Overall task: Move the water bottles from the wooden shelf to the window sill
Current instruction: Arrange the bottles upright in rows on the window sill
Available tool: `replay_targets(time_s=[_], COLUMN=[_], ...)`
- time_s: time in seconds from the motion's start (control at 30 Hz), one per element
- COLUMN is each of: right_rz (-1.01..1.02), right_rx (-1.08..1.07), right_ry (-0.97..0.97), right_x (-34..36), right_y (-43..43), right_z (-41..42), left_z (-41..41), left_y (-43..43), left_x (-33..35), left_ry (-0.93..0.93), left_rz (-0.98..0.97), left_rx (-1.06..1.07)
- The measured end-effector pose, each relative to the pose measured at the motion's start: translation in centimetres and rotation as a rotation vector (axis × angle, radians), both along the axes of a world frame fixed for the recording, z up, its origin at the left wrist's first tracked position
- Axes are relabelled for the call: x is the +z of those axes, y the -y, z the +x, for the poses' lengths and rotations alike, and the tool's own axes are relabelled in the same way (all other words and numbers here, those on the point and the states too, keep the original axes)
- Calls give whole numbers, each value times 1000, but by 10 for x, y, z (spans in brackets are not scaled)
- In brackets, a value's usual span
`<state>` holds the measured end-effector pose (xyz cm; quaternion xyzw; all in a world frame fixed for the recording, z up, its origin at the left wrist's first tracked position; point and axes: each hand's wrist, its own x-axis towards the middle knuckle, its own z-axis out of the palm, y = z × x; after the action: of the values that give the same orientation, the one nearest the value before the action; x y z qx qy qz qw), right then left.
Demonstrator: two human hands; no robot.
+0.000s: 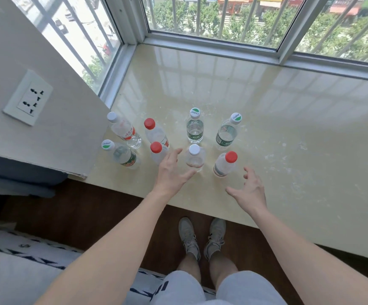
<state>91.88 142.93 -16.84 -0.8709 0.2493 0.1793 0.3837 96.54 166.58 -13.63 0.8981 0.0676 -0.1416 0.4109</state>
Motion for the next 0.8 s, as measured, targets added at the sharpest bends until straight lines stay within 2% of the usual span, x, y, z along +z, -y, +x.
replay_targets(time_s=[0.17,0.27,0.4,0.6,0.8], right_rz=[22,70,102,89,65], right_rx=[74,153,186,65,-114], right_ry=[-108,-78,-4,57,87], right_x=[0,2,5,2,-10], right_y=[-37,-74,-128,-201,-237], right_z=[-40,-41,-25,4,31], left_z=[-54,-71,-70,-30,20], left_y=[-47,-87,-138,-198,-224], left_x=[15,11,4,-20,-41], left_ry=[-56,-98,-128,-171,-93], left_rz=[199,307,353,247,107], left_rx=[-13,33,107,211,176])
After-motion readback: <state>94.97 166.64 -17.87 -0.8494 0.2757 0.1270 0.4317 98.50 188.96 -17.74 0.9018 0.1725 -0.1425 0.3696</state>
